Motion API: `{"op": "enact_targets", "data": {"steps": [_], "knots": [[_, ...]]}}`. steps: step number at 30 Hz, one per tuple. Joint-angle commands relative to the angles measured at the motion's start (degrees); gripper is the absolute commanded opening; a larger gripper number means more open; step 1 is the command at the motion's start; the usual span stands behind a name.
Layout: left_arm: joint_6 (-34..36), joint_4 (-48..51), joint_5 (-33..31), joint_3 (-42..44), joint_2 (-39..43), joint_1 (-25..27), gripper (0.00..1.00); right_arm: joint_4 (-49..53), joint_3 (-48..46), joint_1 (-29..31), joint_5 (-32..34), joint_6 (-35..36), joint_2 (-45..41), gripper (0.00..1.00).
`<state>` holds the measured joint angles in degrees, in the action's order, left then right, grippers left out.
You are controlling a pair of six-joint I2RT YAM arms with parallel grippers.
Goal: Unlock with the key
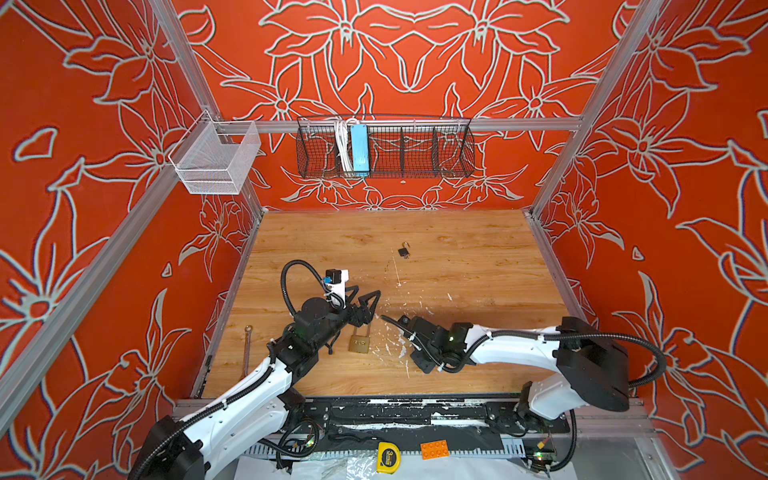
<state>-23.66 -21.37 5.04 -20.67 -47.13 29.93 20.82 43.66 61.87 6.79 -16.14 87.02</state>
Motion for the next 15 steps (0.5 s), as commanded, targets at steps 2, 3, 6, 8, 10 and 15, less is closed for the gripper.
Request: {"op": "enact_targets", "data": {"steps": [2, 3, 6, 8, 10, 15], "knots": [[-0.72, -0.63, 0.15, 0.64, -0.23, -0.46, 0.83, 3.10, 1.30, -0.07, 2.91, 1.05, -2.31, 0.00], [-0.89, -0.76, 0.15, 0.60, -0.45, -0.47, 0.83, 3.58, 1.51, -0.09, 3.33, 1.35, -2.53, 0.00], [-0.96, -0.61, -0.11, 0.45, -0.94, -0.58, 0.83, 5.07, 2.96, -0.23, 4.77, 2.54, -3.36, 0.00], [-0.98, -0.52, -0.55, 0.45, -1.28, -0.66, 0.83, 6.53, 4.61, -0.42, 5.48, 3.74, -3.94, 0.00], [-1.13, -0.65, -0.74, 0.49, -1.62, -0.82, 0.83, 7.75, 6.57, -0.84, 6.10, 5.07, -4.53, 0.00], [-0.82, -2.05, 0.50, 0.60, -2.98, -1.19, 0.83, 9.78, 11.42, -2.74, 6.28, 8.74, -6.54, 0.00]]}}
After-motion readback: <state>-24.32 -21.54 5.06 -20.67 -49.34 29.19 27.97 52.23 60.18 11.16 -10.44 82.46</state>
